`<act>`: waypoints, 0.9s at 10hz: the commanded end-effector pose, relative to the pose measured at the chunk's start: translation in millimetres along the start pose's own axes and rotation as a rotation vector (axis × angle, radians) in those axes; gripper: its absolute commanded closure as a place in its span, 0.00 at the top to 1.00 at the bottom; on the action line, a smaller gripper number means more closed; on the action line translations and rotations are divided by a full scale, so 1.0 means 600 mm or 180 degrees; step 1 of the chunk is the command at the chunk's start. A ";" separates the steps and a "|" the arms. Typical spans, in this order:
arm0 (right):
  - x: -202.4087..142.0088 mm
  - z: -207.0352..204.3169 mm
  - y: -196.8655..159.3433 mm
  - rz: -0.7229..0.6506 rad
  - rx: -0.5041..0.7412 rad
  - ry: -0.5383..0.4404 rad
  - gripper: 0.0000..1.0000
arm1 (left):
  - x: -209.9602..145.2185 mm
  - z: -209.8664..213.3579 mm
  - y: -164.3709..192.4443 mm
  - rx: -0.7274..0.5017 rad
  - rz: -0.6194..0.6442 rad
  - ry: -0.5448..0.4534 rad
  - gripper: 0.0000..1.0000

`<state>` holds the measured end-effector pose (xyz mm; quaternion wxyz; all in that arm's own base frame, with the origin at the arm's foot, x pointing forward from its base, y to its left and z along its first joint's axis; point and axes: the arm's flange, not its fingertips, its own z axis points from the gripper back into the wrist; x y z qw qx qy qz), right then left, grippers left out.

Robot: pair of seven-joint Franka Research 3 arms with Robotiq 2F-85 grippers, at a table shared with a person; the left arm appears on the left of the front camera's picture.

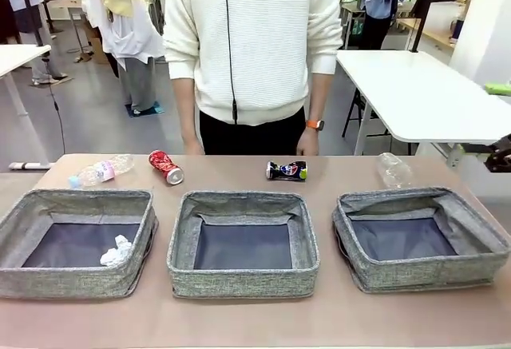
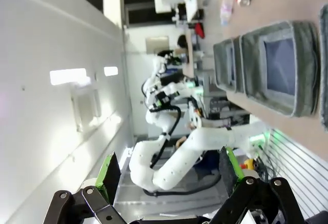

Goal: Sort the waste into the appropriate baskets.
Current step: Place the picked waste into the Fabric basket indicated by the person, then pick up the waste item pointed out by the person.

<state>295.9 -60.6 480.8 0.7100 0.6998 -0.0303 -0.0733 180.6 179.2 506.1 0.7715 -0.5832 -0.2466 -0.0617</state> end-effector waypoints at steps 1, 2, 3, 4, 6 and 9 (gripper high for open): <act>0.006 0.005 0.004 0.0086 0.0070 0.0040 1.00 | 0.002 0.000 -0.005 -0.0056 -0.0066 -0.0032 1.00; 0.006 0.005 0.004 0.0086 0.0070 0.0040 1.00 | 0.002 0.000 -0.005 -0.0056 -0.0066 -0.0032 1.00; 0.006 0.005 0.004 0.0086 0.0070 0.0040 1.00 | 0.002 0.000 -0.005 -0.0056 -0.0066 -0.0032 1.00; 0.006 0.005 0.004 0.0086 0.0070 0.0040 1.00 | 0.002 0.000 -0.005 -0.0056 -0.0066 -0.0032 1.00; 0.006 0.005 0.004 0.0086 0.0070 0.0040 1.00 | 0.002 0.000 -0.005 -0.0056 -0.0066 -0.0032 1.00; 0.006 0.005 0.004 0.0086 0.0070 0.0040 1.00 | 0.002 0.000 -0.005 -0.0056 -0.0066 -0.0032 1.00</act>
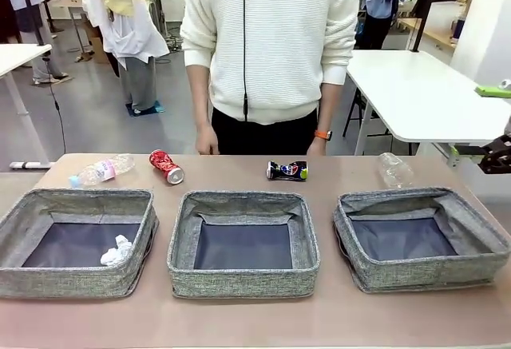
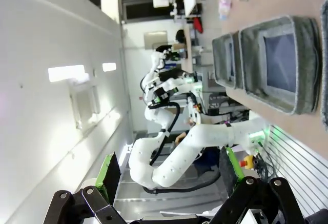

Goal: Sort the waste into the appropriate baskets.
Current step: Pick up the waste item pointed out by the person.

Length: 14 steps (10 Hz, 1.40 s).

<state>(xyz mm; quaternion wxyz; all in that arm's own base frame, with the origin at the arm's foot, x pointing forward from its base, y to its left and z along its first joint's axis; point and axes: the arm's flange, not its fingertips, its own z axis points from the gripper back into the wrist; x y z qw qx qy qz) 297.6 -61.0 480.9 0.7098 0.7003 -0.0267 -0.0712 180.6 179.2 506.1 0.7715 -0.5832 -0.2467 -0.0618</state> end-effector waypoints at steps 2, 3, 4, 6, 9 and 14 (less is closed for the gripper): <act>0.003 0.005 0.004 0.0093 0.0068 0.0015 1.00 | 0.002 0.000 -0.005 -0.0056 -0.0065 -0.0032 1.00; 0.003 0.005 0.004 0.0093 0.0068 0.0015 1.00 | 0.002 0.000 -0.005 -0.0056 -0.0065 -0.0032 1.00; 0.003 0.005 0.004 0.0093 0.0068 0.0015 1.00 | 0.002 0.000 -0.005 -0.0056 -0.0065 -0.0032 1.00; 0.003 0.005 0.004 0.0093 0.0068 0.0015 1.00 | 0.002 0.000 -0.005 -0.0056 -0.0065 -0.0032 1.00; 0.003 0.005 0.004 0.0093 0.0068 0.0015 1.00 | 0.002 0.000 -0.005 -0.0056 -0.0065 -0.0032 1.00; 0.003 0.005 0.004 0.0093 0.0068 0.0015 1.00 | 0.141 -0.307 -0.093 0.1658 -0.0588 0.1188 1.00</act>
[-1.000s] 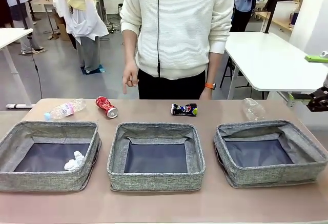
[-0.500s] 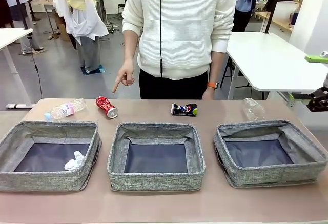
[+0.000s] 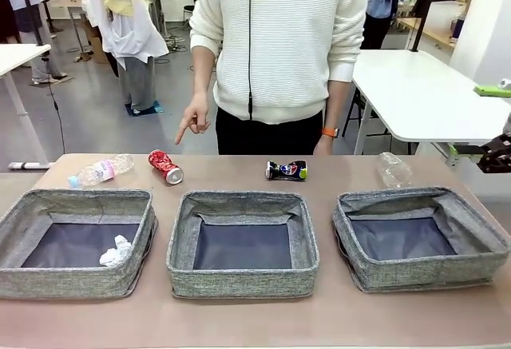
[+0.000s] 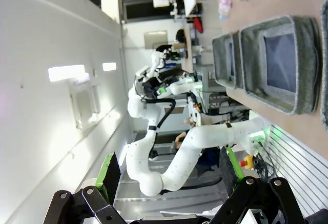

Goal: Sort the waste into the appropriate baskets.
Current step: Pick up the waste item pointed out by the person.

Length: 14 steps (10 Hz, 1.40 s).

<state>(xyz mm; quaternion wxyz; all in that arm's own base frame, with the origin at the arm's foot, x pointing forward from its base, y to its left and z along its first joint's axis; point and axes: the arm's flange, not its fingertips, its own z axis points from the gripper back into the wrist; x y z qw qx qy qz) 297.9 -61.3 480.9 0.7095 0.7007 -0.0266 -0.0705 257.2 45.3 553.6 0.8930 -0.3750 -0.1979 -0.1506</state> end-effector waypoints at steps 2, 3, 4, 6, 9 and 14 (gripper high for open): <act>0.003 0.004 0.004 0.0091 0.0064 0.0011 1.00 | 0.118 -0.215 -0.071 0.0973 -0.0121 0.0670 1.00; 0.003 0.004 0.004 0.0091 0.0064 0.0011 1.00 | 0.122 -0.266 -0.086 0.1150 -0.0133 0.0644 1.00; 0.003 0.004 0.004 0.0091 0.0064 0.0011 1.00 | 0.108 -0.253 -0.101 0.1126 -0.0027 0.0320 1.00; 0.003 0.004 0.004 0.0091 0.0064 0.0011 1.00 | 0.094 -0.255 -0.129 0.0962 -0.0339 0.0526 1.00; 0.003 0.004 0.004 0.0091 0.0064 0.0011 1.00 | 0.158 -0.326 -0.110 0.1079 0.0306 0.0520 1.00; 0.003 0.004 0.004 0.0091 0.0064 0.0011 1.00 | 0.430 -0.497 0.017 0.1886 0.2220 0.0356 1.00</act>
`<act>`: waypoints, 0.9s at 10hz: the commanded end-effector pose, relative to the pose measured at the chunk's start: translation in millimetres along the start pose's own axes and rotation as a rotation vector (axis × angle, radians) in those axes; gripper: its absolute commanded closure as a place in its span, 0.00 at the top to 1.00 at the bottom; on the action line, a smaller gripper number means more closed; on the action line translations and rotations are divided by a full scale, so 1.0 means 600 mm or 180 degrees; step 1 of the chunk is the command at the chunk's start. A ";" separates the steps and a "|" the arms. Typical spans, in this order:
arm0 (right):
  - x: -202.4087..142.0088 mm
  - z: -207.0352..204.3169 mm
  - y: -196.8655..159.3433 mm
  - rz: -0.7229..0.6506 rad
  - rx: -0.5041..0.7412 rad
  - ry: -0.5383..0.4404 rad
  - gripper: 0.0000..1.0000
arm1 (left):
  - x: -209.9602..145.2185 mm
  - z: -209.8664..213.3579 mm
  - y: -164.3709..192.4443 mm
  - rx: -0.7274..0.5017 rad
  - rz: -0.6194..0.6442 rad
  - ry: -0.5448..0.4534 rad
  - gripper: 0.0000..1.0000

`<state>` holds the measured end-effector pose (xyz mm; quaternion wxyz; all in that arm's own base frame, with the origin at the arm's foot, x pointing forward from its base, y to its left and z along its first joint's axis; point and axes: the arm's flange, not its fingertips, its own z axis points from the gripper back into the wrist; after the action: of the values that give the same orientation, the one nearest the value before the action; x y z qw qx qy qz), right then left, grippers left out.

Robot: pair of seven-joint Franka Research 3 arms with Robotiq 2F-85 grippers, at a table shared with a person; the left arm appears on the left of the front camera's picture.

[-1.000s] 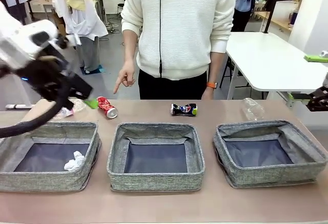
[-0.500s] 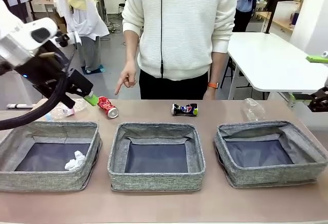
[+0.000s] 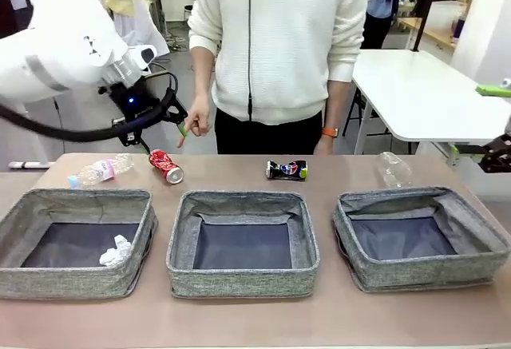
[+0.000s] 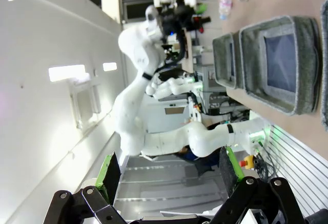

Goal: Sort the waste into the appropriate baskets.
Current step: Pick up the waste item pointed out by the person.

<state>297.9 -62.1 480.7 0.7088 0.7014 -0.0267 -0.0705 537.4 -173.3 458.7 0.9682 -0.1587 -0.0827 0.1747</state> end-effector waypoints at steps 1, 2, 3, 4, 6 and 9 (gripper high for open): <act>0.002 0.003 0.004 0.0091 0.0058 0.0011 1.00 | 0.042 -0.024 -0.058 0.0352 0.0285 0.0181 1.00; 0.002 0.003 0.004 0.0091 0.0058 0.0011 1.00 | 0.050 -0.046 -0.052 0.0436 0.0383 0.0115 1.00; 0.002 0.003 0.004 0.0091 0.0058 0.0011 1.00 | 0.052 -0.068 -0.044 0.0470 0.0430 0.0015 1.00; 0.002 0.003 0.004 0.0091 0.0058 0.0011 1.00 | 0.052 -0.094 -0.031 0.0497 0.0475 -0.0045 1.00; 0.002 0.003 0.004 0.0091 0.0058 0.0011 1.00 | 0.061 -0.145 0.004 0.0592 0.0376 -0.0261 1.00; 0.002 0.003 0.004 0.0091 0.0058 0.0011 1.00 | 0.072 -0.192 0.035 0.0620 0.0108 -0.0640 1.00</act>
<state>297.9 -62.2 480.8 0.7087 0.7015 -0.0268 -0.0704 599.2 -169.4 354.6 0.9657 -0.0623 -0.1231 0.2201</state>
